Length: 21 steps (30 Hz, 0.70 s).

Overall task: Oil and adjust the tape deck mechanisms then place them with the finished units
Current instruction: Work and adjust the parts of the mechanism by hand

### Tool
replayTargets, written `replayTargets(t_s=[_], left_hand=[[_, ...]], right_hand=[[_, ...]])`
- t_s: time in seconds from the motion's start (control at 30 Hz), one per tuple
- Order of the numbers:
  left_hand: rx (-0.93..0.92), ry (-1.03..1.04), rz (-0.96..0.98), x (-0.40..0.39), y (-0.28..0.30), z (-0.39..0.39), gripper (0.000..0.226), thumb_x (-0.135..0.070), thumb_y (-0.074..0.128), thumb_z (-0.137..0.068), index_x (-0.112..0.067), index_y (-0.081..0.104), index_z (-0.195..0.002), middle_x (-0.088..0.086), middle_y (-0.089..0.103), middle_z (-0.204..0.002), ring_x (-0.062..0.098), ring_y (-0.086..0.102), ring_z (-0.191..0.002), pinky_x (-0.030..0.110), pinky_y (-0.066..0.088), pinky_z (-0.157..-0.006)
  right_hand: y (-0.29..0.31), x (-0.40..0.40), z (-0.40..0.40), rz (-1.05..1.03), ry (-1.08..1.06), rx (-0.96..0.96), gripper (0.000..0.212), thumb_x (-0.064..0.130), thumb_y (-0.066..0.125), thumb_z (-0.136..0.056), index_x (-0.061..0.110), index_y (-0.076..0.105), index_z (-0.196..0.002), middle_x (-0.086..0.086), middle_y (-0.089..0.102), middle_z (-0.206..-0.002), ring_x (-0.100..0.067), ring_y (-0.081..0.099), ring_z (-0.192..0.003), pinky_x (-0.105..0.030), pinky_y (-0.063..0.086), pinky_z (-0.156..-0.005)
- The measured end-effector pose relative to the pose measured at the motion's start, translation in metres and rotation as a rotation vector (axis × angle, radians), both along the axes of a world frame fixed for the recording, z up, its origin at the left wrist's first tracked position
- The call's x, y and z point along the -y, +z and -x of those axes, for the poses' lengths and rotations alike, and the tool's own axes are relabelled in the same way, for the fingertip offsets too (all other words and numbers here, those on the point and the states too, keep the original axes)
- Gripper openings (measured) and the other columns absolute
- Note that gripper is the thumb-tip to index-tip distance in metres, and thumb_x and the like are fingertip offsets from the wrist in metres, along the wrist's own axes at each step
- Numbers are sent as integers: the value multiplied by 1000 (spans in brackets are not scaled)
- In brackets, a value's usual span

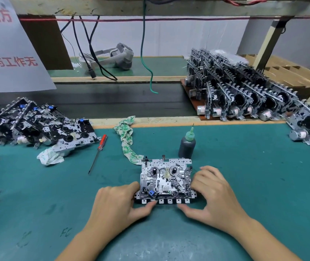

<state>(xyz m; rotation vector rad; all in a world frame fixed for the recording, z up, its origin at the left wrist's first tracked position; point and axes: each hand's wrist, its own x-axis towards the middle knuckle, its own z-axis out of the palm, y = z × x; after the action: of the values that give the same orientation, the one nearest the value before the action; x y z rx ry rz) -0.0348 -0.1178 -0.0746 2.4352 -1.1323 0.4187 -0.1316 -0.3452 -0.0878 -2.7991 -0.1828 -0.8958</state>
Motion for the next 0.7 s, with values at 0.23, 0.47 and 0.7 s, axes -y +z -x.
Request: replayTargets(t_s=[0.23, 0.47, 0.7], left_hand=[[-47, 157, -2, 6, 1, 10, 58, -75, 50, -56, -19, 41, -45, 0, 40, -32, 21, 45, -29, 21, 29, -33], [-102, 232, 31, 10, 4, 13, 54, -74, 47, -51, -24, 29, -46, 2, 38, -30, 21, 45, -28, 20, 27, -34], [-97, 47, 34, 5, 2, 2, 56, -83, 48, -52, -36, 19, -51, -1, 44, -32, 19, 49, -32, 26, 39, -34]], right_hand=[[0, -3, -2, 30, -49, 14, 45, 56, 60, -78, 13, 61, -63, 5, 55, -63, -18, 54, -64, -33, 41, -82], [1, -5, -2, 29, -32, 8, 49, 57, 62, -74, 11, 58, -62, 4, 52, -62, -19, 52, -65, -34, 39, -90], [2, -8, -2, 54, -84, 43, 43, 52, 61, -73, 12, 57, -59, 3, 52, -60, -21, 54, -62, -33, 40, -86]])
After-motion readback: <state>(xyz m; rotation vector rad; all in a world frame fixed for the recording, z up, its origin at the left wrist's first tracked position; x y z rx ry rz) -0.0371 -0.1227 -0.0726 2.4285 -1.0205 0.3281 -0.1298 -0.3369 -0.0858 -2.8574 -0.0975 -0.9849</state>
